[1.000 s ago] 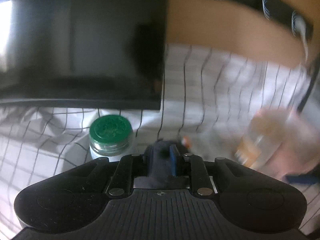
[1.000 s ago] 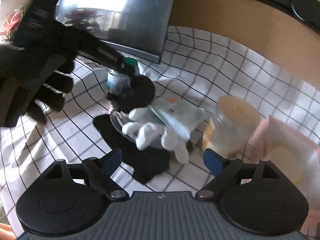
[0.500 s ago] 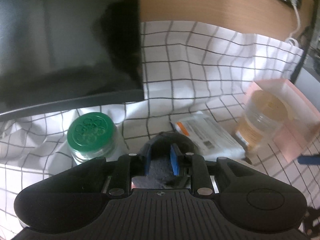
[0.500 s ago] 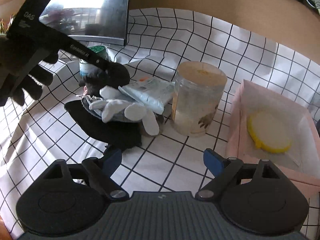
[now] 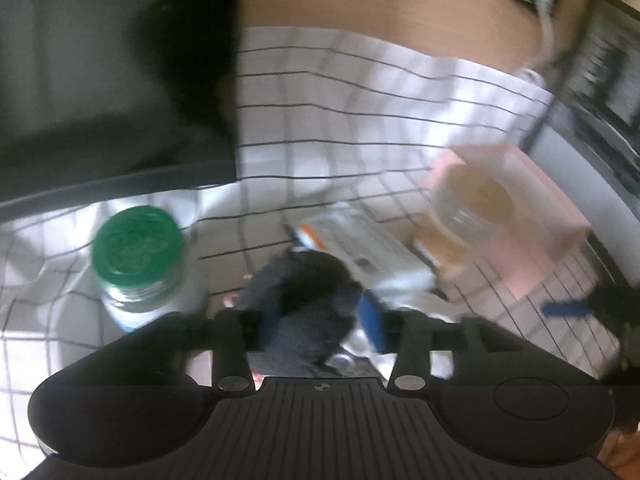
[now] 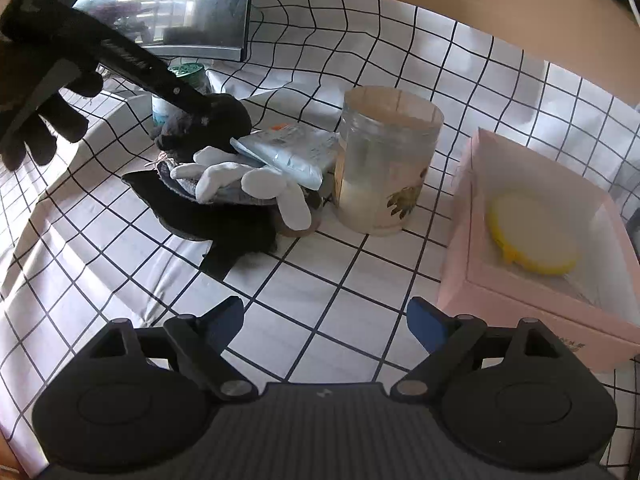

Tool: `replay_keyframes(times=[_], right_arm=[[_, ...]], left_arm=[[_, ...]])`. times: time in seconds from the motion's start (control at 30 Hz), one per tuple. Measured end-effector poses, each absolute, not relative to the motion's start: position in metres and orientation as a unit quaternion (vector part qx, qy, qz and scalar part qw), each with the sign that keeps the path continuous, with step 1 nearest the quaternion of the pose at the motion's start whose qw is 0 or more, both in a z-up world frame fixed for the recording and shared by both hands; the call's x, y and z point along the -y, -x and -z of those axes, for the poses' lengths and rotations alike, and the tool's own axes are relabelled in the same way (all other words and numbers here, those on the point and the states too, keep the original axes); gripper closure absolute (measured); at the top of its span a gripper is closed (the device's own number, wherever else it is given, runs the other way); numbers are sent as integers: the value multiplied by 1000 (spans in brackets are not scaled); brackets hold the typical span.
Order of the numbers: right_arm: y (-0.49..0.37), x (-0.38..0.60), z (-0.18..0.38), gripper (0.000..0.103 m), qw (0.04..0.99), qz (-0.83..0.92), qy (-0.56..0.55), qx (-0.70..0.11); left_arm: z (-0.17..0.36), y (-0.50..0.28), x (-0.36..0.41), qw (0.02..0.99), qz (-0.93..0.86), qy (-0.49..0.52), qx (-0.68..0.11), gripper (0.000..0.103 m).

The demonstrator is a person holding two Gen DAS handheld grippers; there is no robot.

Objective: Organize soft objects
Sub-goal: 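Lower the left tool onto the dark grey plush bear and grasp it, then grasp the white orange-striped packet with the right tool while the left tool lifts the bear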

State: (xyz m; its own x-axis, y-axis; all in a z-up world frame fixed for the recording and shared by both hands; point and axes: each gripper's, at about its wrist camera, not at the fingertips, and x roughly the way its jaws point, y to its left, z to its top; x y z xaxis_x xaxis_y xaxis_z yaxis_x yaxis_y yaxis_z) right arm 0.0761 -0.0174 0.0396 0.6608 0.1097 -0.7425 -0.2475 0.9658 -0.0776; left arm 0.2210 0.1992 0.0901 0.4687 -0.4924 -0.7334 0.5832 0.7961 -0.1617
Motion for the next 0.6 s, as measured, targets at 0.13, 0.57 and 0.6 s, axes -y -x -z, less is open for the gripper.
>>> replay_keyframes(times=[0.13, 0.57, 0.6], right_arm=[[-76, 16, -40, 14, 908, -98, 88, -398], [-66, 6, -39, 14, 914, -91, 111, -379], [-65, 6, -39, 14, 915, -89, 113, -376]], left_arm=[[-82, -211, -186, 880, 261, -145, -370, 46], [-61, -235, -203, 911, 213, -36, -352, 36], [-59, -234, -205, 912, 215, -31, -349, 36]])
